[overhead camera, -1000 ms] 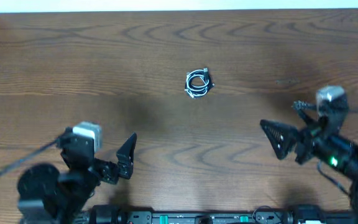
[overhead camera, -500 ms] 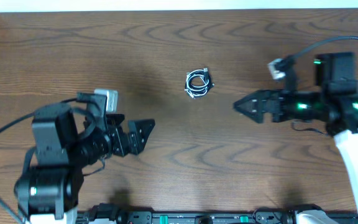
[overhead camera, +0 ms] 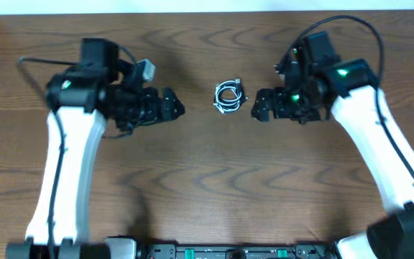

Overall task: Untangle cables
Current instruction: 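Open both grippers and reach both arms toward the coiled cable bundle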

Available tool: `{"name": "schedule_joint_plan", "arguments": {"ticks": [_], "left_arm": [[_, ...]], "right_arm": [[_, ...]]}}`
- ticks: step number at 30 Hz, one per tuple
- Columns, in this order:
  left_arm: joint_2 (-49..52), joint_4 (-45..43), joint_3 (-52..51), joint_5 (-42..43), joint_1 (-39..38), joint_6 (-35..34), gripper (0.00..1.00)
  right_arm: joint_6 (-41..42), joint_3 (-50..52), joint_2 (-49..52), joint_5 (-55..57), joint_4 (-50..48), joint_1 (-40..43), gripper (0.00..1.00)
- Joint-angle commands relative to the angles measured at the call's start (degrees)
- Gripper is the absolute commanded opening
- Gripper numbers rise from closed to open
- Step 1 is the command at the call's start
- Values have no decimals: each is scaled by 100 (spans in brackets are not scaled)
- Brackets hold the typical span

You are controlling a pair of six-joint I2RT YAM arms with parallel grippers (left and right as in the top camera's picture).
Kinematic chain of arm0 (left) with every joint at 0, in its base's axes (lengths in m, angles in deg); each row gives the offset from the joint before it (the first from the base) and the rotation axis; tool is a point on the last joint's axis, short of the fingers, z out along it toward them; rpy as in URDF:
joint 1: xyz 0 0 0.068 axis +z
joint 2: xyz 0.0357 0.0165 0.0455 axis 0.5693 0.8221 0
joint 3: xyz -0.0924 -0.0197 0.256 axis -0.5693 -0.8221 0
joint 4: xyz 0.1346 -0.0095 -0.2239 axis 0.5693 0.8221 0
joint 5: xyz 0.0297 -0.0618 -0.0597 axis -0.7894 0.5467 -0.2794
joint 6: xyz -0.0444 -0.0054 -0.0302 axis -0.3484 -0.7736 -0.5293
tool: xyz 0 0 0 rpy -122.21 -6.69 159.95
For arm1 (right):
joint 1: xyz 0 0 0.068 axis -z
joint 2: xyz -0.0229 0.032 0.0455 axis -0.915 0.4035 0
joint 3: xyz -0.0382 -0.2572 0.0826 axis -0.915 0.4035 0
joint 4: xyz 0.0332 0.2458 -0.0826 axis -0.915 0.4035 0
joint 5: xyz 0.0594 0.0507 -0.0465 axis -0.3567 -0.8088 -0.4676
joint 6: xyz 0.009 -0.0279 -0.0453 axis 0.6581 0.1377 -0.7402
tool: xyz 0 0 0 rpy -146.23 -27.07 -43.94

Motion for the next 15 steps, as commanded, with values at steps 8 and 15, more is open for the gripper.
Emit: {"name": "schedule_joint_plan", "arguments": {"ticks": [8, 15], "left_arm": [[1547, 81, 66, 269, -74, -529, 98], [2214, -345, 63, 262, -280, -479, 98]], "right_arm": [[614, -68, 1021, -581, -1467, -323, 99], [1650, -68, 1843, -90, -2142, -505, 91]]}}
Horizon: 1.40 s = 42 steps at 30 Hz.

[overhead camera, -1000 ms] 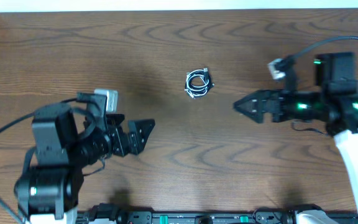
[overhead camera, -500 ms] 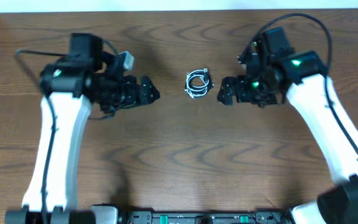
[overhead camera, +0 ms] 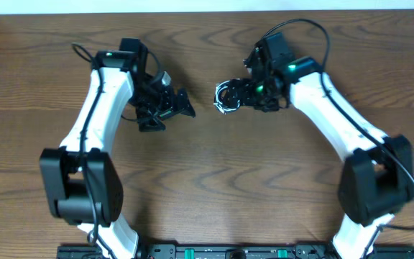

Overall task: Untangle cables
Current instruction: 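Open both grippers and reach both arms toward the coiled cable bundle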

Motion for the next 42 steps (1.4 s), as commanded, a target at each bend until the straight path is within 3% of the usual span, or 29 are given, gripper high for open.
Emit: {"name": "schedule_joint_plan", "arguments": {"ticks": [1, 6, 9, 11, 17, 21, 26, 34, 42], "left_arm": [[278, -127, 61, 68, -129, -48, 98], [549, -153, 28, -254, -240, -52, 98], [586, -155, -101, -273, -293, -50, 98], [586, -155, -170, -273, -321, -50, 98], [586, -133, -205, -273, -334, -52, 98], [586, -136, -205, -269, -343, -55, 98], [586, 13, -205, -57, -365, -103, 98], [586, 13, -205, -11, -365, -103, 98], [586, 13, -205, -11, -365, -103, 98]], "right_arm": [[907, -68, 404, 238, -234, -26, 91], [1113, -68, 754, 245, -680, -24, 85], [1187, -68, 841, 367, -890, -15, 77], [1320, -68, 866, 767, -944, -15, 65], [1349, -68, 879, 1484, -940, -22, 56], [1453, -68, 903, 1510, -997, -63, 42], [1456, -68, 1047, 1696, -1023, -138, 44], [1458, -68, 1235, 1674, -1460, -151, 30], [1429, -68, 1235, 1812, -1613, -173, 23]]}}
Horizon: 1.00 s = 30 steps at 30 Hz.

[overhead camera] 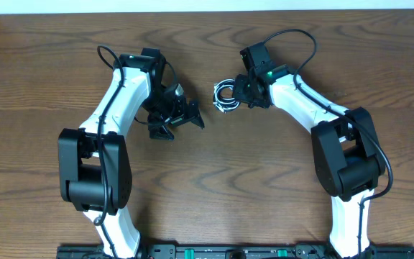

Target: Untangle cables

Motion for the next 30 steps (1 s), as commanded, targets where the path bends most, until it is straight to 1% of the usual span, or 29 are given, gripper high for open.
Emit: {"name": "schedule_joint_plan", "arguments": {"ticks": [1, 4, 10, 14, 16, 20, 24, 28, 30], "left_arm": [[48, 35, -35, 31, -20, -76, 98], [48, 28, -35, 31, -20, -76, 98], [48, 11, -35, 31, -20, -76, 98], [48, 7, -35, 31, -20, -76, 98], [48, 11, -35, 31, -20, -74, 98], [48, -7, -35, 26, -57, -70, 98], [48, -127, -35, -28, -136, -72, 98], [48, -251, -35, -31, -251, -72, 98], [48, -291, -35, 13, -317, -74, 98]], "right_arm": [[-4, -68, 11, 184, 9, -46, 19], [-4, -68, 11, 181, 9, -48, 13], [-4, -61, 11, 181, 55, -131, 13], [-46, -61, 15, 181, 48, -238, 9], [-214, -61, 15, 181, 37, -282, 2], [-247, -66, -39, 61, 35, -271, 1], [-546, -83, -409, -623, 28, -125, 1], [-1257, -83, -1110, -1729, 72, 87, 1], [-1493, -83, -1488, -2155, 271, 146, 1]]}}
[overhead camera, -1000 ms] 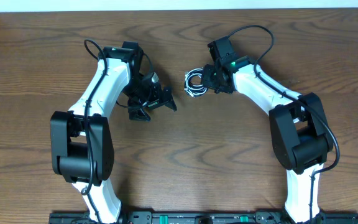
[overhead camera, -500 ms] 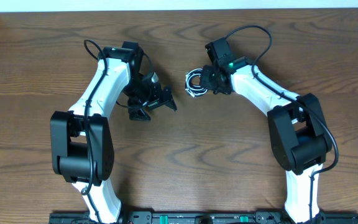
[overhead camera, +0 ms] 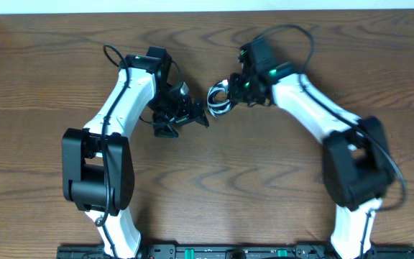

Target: Untangle cables

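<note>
A small coil of tangled white and grey cables sits at the table's middle back. My right gripper comes in from the right and is shut on the coil's right side, its fingers partly hiding the loops. My left gripper is just left of and below the coil with its jaws spread open and nothing between them; its fingertips almost touch the coil's lower left edge. Whether the coil rests on the wood or hangs slightly above it cannot be told.
The brown wooden table stretches around the coil. Both white arms reach inward from the front edge, the left arm and the right arm. A pale wall edge runs along the back.
The coil has shifted a little left and toward the front, with the right gripper still on it. The left gripper has moved right, closer to the coil.
At first both grippers stood apart from the coil, one on each side. Then the right gripper was at the coil's right edge and the left one nearer the middle. Later the right gripper gripped the coil, and now the coil sits further left beside the open left gripper.
</note>
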Available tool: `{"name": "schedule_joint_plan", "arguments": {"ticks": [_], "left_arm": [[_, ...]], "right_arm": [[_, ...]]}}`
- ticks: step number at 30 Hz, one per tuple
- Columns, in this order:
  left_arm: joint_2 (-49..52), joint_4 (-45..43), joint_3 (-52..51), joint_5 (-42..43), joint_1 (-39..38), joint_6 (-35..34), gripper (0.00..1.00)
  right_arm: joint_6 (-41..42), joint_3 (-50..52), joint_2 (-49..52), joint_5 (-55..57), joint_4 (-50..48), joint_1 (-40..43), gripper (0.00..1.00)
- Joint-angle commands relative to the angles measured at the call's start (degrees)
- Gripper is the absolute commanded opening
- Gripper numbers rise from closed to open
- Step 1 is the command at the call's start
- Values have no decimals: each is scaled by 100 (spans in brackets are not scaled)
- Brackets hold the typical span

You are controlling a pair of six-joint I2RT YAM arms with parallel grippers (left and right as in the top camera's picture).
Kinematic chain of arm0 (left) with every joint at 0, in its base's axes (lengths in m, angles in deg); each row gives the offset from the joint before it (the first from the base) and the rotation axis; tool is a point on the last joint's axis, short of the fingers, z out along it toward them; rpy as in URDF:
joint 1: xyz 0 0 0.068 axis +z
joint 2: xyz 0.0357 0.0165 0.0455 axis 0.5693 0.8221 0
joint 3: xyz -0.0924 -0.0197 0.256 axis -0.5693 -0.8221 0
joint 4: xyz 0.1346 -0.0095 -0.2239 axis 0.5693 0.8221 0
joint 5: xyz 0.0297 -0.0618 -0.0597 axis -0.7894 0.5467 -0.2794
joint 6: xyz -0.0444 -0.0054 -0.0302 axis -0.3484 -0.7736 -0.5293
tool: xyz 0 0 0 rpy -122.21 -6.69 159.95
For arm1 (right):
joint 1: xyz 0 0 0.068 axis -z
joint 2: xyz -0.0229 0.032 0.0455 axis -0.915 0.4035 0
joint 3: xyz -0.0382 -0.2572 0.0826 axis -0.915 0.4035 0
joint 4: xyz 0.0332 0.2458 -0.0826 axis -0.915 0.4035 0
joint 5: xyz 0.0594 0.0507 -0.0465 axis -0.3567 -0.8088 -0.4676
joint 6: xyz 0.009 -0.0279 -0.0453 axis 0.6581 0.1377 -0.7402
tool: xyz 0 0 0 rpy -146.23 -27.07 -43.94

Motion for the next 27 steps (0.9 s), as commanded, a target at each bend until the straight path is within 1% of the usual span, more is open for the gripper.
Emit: {"name": "schedule_joint_plan", "arguments": {"ticks": [1, 4, 8, 11, 14, 16, 19, 27], "left_arm": [[48, -37, -35, 136, -136, 9, 98], [48, -184, -35, 734, -240, 11, 98], [48, -308, -35, 876, -402, 9, 98], [48, -284, -35, 874, -551, 9, 98], [48, -166, -35, 879, -780, 7, 98], [48, -129, -35, 879, -901, 9, 98], [48, -131, -35, 879, -1045, 9, 98], [48, -170, -35, 866, -1078, -37, 98]], "right_arm": [[-673, -85, -1069, -1110, 295, 140, 1], [-831, -85, -1572, -1084, 962, 129, 1], [-824, -85, -1934, -1213, 1325, 129, 1], [-822, -85, -2184, -1637, 1204, 149, 1], [-817, -85, -2540, -2245, 748, 153, 1], [-743, -85, -2730, -2190, 632, 157, 1], [-411, -85, -2990, -1893, 643, 229, 1], [382, -85, -3571, -1967, 592, 693, 1]]}}
